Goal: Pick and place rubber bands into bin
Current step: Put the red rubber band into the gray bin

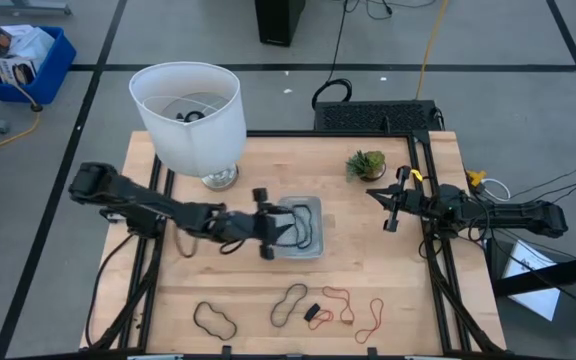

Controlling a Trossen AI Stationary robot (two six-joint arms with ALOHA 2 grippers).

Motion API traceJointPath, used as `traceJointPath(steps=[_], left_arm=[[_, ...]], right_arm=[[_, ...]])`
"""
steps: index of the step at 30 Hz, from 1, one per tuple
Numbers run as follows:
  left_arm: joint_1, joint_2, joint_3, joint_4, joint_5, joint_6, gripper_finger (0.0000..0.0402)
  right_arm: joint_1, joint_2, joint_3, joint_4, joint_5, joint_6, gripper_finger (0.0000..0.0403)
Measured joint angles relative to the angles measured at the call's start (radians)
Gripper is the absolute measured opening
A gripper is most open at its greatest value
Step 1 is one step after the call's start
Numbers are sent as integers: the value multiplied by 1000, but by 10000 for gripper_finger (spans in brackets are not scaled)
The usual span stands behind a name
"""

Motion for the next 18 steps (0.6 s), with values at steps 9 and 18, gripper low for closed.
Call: traceJointPath(steps=[9,18], left_arm=[[-156,-153,0,-441,-96,-221,11],[-229,-144,-261,12,38,-206,3]], right_arm=[[0,0,0,0,-1,-8,4],[0,0,0,0,-3,-6,4]])
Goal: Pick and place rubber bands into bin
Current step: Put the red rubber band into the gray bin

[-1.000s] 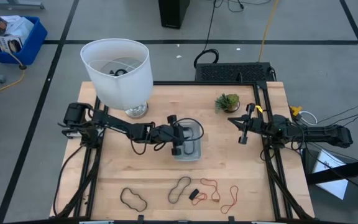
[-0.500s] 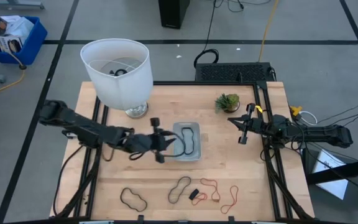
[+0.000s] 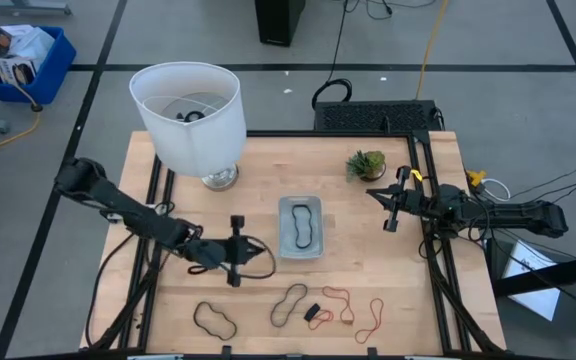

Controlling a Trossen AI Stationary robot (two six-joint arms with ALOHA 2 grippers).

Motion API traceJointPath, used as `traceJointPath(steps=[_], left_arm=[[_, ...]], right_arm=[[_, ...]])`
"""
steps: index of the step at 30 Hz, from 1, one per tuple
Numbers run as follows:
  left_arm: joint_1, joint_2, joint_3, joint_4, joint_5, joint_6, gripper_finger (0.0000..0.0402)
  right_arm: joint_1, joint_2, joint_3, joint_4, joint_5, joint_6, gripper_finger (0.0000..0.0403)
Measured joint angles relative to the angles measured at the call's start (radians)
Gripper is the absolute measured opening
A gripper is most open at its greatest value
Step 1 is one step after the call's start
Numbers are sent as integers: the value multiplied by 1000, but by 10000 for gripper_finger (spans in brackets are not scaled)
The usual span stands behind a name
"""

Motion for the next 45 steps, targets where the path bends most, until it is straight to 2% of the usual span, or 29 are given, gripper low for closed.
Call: traceJointPath(steps=[5,8,13,19,28,32,35,40,45], left_arm=[[50,45,-255,689,232,112,3],[87,75,-341,888,267,101,2],[107,130,-377,905,267,42,1],[91,216,-376,987,307,89,1],[124,335,-376,1107,307,84,1],[140,349,-376,1115,307,67,3],[141,349,-376,1115,307,66,3],[140,349,-376,1107,307,66,7],[141,349,-376,1076,307,75,12]], right_arm=[[0,0,0,0,0,0,4],[0,0,0,0,0,-3,4],[0,0,0,0,-1,-6,4],[0,0,0,-1,-4,-6,4],[0,0,0,-1,-7,97,4],[22,0,25,-35,-119,96,4],[68,16,70,-129,-123,85,4],[208,90,180,-212,-35,81,6],[394,224,285,-223,87,59,41]])
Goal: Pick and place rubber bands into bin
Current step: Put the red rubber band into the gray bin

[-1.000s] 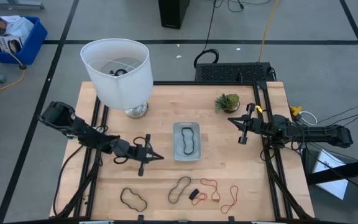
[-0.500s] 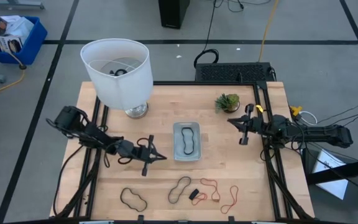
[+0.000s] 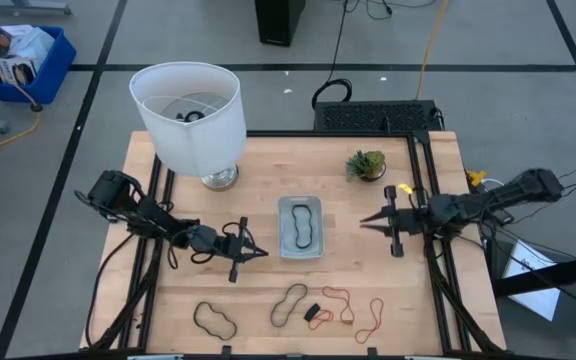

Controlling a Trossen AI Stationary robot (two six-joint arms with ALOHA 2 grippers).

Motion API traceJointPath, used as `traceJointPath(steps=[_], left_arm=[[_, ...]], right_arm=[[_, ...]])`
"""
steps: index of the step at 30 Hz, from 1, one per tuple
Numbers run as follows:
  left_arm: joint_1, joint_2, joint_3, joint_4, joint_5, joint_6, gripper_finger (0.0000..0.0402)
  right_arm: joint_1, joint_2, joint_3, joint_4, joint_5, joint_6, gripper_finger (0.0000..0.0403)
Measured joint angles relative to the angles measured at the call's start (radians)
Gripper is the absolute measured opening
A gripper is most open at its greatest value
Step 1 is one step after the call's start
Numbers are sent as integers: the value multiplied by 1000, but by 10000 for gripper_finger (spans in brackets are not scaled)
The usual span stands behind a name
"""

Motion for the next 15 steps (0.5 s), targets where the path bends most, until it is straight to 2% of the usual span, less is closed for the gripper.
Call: traceJointPath(steps=[4,10,15], left_arm=[[0,0,0,1,0,16,3],[0,0,0,1,-1,40,26],[0,0,0,-17,-25,34,34]], right_arm=[[151,163,115,0,85,19,93],[310,448,290,-13,323,79,174],[380,660,400,-39,327,187,209]])
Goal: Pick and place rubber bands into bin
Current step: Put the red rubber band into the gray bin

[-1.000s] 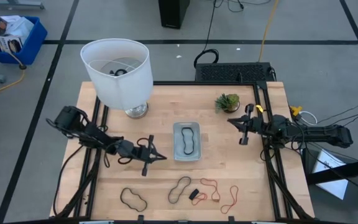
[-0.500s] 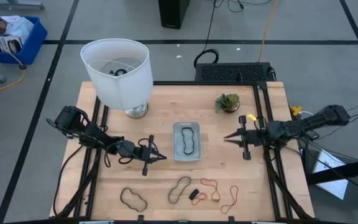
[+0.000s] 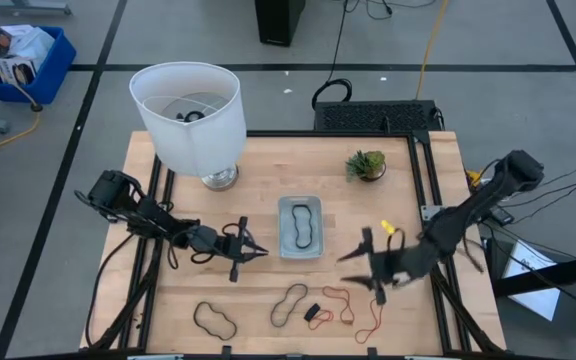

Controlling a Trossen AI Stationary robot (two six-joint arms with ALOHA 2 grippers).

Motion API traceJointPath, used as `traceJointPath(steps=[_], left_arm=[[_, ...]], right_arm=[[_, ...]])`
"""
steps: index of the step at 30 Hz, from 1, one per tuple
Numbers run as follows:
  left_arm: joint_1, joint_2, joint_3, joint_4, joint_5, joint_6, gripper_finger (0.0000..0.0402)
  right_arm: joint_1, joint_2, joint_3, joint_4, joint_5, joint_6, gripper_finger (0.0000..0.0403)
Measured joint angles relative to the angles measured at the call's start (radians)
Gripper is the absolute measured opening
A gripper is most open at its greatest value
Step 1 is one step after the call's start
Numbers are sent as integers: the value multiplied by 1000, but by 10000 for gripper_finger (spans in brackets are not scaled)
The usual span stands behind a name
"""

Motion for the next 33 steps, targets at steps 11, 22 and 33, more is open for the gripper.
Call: traceJointPath(steps=[11,22,33], left_arm=[[0,0,0,-49,-29,-41,35],[0,0,0,-49,-32,-70,35],[0,0,0,-51,-32,-89,35]], right_arm=[[7,190,17,-172,-97,433,215],[7,390,17,-249,-163,424,206],[6,447,17,-169,-265,462,201]])
